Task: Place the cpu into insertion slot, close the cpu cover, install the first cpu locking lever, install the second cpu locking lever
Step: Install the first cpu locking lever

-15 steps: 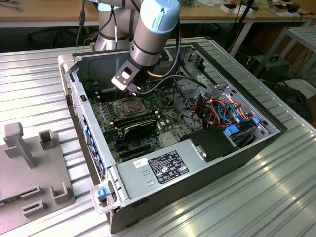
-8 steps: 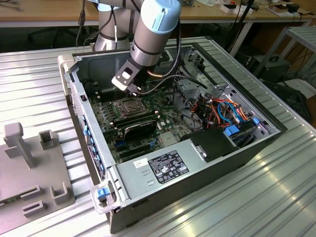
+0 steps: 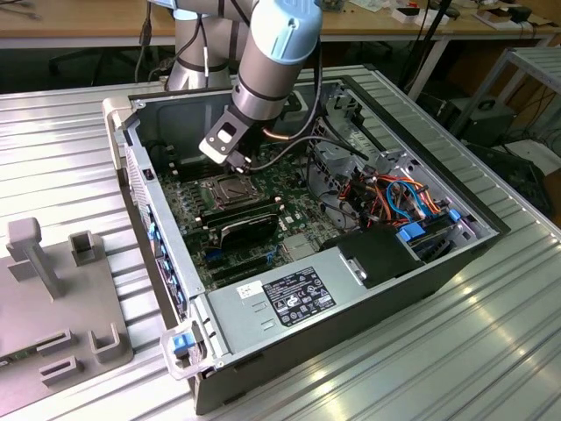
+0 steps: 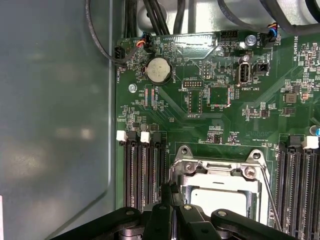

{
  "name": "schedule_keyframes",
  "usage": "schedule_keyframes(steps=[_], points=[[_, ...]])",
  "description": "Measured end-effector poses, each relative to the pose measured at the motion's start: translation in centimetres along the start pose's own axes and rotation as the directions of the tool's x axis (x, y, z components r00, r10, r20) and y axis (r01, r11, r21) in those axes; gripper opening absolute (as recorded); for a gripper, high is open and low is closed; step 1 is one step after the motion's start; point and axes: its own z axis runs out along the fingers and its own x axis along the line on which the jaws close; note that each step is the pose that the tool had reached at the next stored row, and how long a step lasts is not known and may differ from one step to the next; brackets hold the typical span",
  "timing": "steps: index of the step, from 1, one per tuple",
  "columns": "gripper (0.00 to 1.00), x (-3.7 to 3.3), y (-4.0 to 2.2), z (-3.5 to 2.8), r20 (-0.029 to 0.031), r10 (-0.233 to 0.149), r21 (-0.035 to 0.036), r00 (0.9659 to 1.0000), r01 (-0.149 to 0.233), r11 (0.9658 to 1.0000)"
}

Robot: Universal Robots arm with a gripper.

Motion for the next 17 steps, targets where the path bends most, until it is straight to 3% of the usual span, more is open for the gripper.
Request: schedule_keyframes(steps=[13, 14, 17], points=[[0.11, -0.11, 0.11, 0.45, 0.0001, 0.0, 0.0001, 1.0, 0.0, 1.0], [0.11, 0.02, 0.11, -0.03, -0.0002, 0.0, -0.0001, 1.0, 0.0, 1.0], [0.11, 0.1, 0.1, -0.29, -0.0003, 0.0, -0.0002, 1.0, 0.0, 1.0]])
